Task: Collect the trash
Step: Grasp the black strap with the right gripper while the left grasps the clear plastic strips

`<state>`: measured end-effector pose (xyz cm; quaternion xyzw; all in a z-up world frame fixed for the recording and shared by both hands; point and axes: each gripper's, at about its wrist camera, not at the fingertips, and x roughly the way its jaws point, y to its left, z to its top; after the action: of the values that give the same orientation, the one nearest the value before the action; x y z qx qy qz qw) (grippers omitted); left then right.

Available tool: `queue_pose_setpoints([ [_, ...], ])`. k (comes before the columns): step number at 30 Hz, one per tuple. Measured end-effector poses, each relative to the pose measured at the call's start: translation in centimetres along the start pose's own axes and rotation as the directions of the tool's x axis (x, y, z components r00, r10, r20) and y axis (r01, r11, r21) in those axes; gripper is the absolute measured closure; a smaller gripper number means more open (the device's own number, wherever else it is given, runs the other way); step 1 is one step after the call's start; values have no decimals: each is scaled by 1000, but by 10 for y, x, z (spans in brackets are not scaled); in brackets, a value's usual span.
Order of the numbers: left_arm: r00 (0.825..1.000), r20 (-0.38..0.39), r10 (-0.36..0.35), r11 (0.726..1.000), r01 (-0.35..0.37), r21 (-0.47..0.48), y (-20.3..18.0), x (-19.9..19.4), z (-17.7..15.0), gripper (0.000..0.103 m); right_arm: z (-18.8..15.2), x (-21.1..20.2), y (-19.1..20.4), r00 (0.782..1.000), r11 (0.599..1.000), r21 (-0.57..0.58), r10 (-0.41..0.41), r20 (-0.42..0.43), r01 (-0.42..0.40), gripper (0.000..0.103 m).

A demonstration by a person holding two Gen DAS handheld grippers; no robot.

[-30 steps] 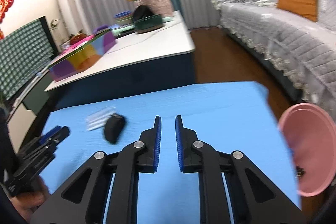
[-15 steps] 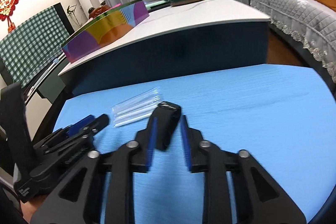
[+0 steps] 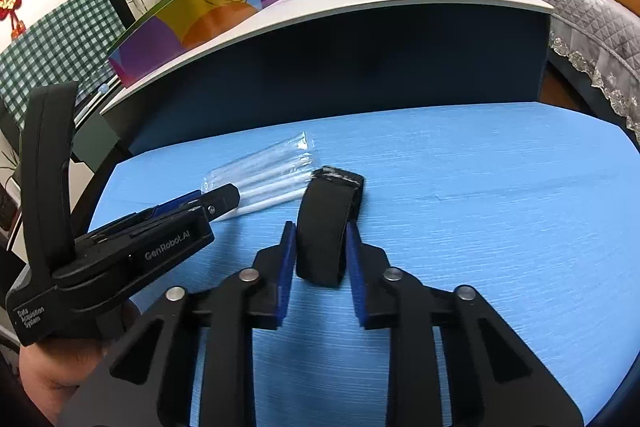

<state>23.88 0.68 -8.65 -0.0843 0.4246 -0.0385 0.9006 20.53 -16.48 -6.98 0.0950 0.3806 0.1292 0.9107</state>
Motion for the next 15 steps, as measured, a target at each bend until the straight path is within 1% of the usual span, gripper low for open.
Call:
queue_pose_setpoints([
  [3, 1000, -5, 8, 1000, -8, 11, -5, 0, -1, 67, -2, -6, -3, 1000, 1000, -4, -12, 10, 12, 81],
  [5, 1000, -12, -6, 1000, 6, 15, -9, 0, -1, 90, -2, -10, -7, 1000, 1000, 5, -19, 18, 19, 81],
  [6, 1000, -9, -4, 1000, 4, 17, -9, 0, -2, 91, -1, -13, -9, 1000, 1000, 10, -21, 22, 21, 81],
  [8, 1000, 2, 1, 999, -1, 36, -13, -6, -4, 97, 0, -22, -12, 999, 1000, 19, -25, 35, 25, 81],
  [10, 1000, 15, -2, 999, 1, 48, -12, -13, -5, 98, 2, -32, -15, 998, 999, 19, -34, 50, 33, 82],
  [11, 1000, 23, -8, 999, 7, 45, -13, -17, -6, 100, 2, -36, -16, 998, 999, 18, -36, 55, 35, 82],
  [15, 999, 52, -12, 999, 10, 40, -14, -38, -9, 101, 3, -57, -16, 996, 999, 0, -49, 75, 49, 81],
])
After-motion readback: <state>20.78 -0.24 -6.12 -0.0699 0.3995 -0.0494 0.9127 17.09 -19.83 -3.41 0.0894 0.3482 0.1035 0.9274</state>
